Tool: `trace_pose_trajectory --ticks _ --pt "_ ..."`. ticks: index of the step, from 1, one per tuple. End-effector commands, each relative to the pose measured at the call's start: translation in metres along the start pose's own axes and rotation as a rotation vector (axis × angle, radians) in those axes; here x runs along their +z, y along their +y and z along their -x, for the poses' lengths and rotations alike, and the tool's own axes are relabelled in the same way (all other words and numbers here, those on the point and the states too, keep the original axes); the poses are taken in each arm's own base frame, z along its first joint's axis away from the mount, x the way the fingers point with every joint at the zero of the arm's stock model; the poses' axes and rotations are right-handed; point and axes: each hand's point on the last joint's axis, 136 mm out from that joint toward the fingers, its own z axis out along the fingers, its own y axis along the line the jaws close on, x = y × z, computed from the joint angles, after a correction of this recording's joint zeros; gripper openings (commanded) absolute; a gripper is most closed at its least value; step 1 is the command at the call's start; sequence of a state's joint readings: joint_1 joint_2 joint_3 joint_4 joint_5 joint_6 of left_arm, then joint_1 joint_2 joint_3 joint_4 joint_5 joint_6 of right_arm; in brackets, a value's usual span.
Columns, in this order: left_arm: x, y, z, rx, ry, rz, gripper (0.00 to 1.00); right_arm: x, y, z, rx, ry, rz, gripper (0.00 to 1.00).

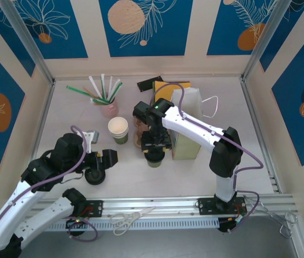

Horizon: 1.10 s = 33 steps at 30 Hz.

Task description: Pack the takeout coffee

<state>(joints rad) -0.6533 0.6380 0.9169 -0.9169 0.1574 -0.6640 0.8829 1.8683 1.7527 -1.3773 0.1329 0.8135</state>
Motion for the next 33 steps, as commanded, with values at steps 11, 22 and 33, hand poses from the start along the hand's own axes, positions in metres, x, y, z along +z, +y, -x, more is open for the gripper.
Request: trace_pose_trajectory --ticks 11,22,33 --pt "0.005 -0.015 -0.003 0.04 0.031 -0.083 1.0 0.008 -0.004 -0.002 0.014 0.032 -0.019 0.75" --pt "0.007 -0.014 -0.003 0.04 0.033 -0.075 1.0 0.014 0.0 0.001 0.004 0.042 -0.02 0.78" --pt "0.008 -0.014 -0.002 0.046 0.035 -0.071 1.0 0.018 -0.002 0.002 0.004 0.049 -0.034 0.79"
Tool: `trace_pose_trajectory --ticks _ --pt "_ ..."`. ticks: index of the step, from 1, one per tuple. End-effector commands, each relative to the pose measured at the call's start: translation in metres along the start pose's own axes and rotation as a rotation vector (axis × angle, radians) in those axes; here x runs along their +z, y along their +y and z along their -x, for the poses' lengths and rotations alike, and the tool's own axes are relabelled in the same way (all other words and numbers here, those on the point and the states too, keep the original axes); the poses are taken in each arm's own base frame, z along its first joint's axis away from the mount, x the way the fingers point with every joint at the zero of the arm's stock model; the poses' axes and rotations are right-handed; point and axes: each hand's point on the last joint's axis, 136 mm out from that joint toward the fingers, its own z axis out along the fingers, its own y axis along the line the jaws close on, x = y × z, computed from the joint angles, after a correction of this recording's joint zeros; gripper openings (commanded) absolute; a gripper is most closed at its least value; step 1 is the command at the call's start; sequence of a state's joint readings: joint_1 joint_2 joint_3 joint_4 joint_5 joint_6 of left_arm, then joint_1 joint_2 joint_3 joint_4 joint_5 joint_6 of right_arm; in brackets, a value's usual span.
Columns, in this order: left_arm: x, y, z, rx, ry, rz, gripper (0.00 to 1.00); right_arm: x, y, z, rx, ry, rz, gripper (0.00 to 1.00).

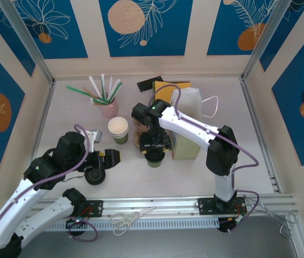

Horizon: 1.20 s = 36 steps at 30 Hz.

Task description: Pack the takeout coffee

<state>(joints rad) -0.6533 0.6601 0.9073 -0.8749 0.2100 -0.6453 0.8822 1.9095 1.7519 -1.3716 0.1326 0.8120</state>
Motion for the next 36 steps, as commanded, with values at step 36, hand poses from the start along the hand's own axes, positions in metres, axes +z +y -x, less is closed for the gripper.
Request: trace_pose_trajectory --ticks 36 --pt "0.003 -0.004 -0.002 0.018 0.014 -0.019 1.0 0.016 -0.007 -0.001 -0.009 0.042 -0.044 0.79"
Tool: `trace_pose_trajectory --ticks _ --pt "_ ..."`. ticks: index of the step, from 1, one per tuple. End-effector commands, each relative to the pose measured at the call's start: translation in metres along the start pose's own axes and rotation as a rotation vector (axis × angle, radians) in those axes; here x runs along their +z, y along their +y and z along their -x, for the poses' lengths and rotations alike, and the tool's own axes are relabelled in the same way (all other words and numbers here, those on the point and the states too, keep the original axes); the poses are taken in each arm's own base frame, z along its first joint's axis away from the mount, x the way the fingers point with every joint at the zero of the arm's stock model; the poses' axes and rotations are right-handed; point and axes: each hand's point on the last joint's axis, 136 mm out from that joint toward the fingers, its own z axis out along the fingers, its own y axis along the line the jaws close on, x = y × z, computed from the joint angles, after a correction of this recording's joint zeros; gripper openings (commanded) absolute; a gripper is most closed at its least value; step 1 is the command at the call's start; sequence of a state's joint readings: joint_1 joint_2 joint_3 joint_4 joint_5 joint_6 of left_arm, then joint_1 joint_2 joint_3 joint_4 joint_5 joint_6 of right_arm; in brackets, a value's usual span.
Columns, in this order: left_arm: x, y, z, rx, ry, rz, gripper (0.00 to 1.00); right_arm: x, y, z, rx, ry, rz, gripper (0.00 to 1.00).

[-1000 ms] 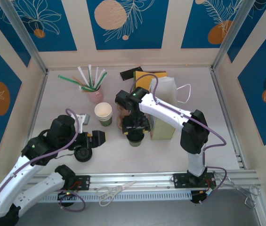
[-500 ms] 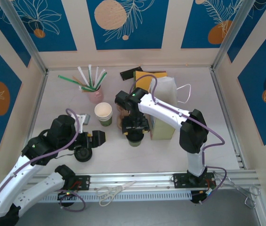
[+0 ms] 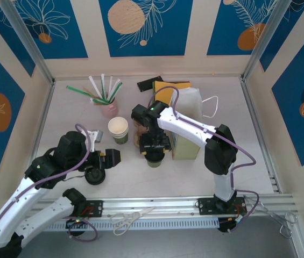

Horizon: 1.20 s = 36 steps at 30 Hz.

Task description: Pack the takeout coffee

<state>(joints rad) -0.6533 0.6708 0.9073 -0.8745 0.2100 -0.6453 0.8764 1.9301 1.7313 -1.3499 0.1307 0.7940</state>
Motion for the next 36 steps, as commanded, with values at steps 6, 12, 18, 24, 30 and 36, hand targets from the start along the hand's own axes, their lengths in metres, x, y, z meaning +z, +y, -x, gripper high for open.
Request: trace_pose_trajectory --ticks 6,12,18,24,30,36 --pt "0.0017 -0.0047 -0.0015 0.02 0.006 -0.025 1.0 0.0003 -0.0056 -0.0048 -0.004 0.017 -0.045 0.79" --pt "0.0016 -0.005 -0.0017 0.021 0.007 -0.027 1.0 -0.0009 -0.0058 -0.004 -0.004 0.013 -0.049 0.79" --pt "0.0014 -0.0047 -0.003 0.02 0.01 -0.028 1.0 0.0027 -0.0049 -0.0044 -0.01 0.019 -0.053 0.79" --pt "0.0011 -0.004 -0.0031 0.016 0.008 -0.026 1.0 0.0042 -0.0048 -0.0048 -0.011 0.024 -0.054 0.79" --pt "0.0012 -0.0037 -0.0026 0.013 0.006 -0.024 1.0 0.0011 -0.004 -0.005 -0.016 0.016 -0.048 0.72" --pt "0.0011 -0.0041 -0.0023 0.013 0.004 -0.025 1.0 -0.0044 -0.0033 -0.0056 -0.013 0.004 -0.039 0.71"
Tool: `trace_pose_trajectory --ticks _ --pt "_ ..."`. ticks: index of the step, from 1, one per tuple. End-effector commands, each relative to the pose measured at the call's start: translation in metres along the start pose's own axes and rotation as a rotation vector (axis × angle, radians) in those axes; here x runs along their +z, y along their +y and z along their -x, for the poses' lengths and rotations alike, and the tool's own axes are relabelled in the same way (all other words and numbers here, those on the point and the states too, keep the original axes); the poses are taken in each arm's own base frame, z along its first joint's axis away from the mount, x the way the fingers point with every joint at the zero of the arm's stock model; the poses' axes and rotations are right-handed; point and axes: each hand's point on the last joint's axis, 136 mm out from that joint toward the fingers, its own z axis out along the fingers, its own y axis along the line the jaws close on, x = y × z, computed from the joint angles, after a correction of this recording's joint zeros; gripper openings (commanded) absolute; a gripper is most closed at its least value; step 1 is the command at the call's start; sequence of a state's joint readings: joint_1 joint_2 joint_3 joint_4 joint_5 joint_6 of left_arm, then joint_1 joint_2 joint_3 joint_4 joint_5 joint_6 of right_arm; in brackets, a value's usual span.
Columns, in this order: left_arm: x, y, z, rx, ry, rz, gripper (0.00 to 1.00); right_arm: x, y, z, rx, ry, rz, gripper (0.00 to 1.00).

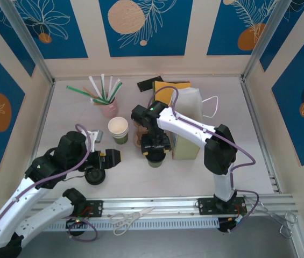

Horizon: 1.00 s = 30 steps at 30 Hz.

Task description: Pack the takeout coffee

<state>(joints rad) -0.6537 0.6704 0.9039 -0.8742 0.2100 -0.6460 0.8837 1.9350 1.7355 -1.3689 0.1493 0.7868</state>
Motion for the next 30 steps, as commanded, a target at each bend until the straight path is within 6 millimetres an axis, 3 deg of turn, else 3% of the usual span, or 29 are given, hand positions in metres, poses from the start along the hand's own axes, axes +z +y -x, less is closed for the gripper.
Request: trace_pose_trajectory --ticks 1,18,30 --pt "0.001 -0.004 -0.002 0.014 0.003 -0.025 1.0 -0.006 0.0 -0.003 -0.002 0.0 -0.009 0.71" --pt "-0.001 -0.005 0.001 0.015 -0.006 -0.023 1.0 -0.027 0.004 -0.009 -0.014 -0.033 0.005 0.7" --pt "-0.007 0.001 0.007 0.009 -0.044 0.018 1.0 -0.072 0.008 -0.019 -0.047 -0.097 0.035 0.69"
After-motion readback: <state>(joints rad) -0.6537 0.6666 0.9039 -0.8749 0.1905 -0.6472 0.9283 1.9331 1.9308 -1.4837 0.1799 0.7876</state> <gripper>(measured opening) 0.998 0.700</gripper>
